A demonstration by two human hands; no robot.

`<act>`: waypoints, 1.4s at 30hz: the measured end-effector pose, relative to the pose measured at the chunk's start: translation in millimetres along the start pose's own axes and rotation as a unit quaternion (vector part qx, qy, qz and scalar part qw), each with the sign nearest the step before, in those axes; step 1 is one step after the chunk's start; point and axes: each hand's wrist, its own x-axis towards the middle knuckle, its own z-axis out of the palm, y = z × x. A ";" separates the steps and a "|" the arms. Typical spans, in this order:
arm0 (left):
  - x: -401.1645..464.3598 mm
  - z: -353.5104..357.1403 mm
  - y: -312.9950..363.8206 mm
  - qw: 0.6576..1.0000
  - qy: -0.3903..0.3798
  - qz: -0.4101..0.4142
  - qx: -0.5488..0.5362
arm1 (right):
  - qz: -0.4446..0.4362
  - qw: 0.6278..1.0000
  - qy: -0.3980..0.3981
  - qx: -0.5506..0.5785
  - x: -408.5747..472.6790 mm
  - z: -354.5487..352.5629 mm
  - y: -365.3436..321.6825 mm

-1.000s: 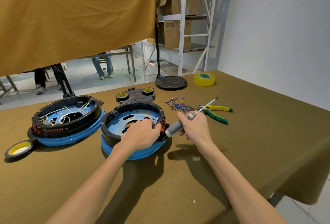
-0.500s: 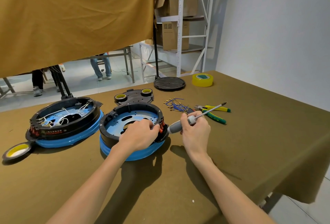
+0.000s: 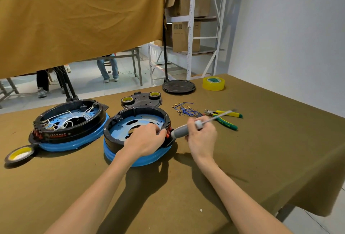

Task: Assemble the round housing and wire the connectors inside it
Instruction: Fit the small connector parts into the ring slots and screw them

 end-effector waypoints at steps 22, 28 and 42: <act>-12.2 1.4 2.5 0.995 0.098 0.023 -0.002 | -0.031 0.877 -0.357 -0.321 -18.0 -58.9 -13.1; -13.5 -0.7 1.0 0.995 0.077 0.057 0.008 | -0.028 0.850 -0.393 -0.349 -15.3 -60.2 -14.1; -15.0 -2.6 2.8 0.995 0.090 0.050 0.017 | -0.066 0.853 -0.371 -0.360 -12.3 -57.8 -3.0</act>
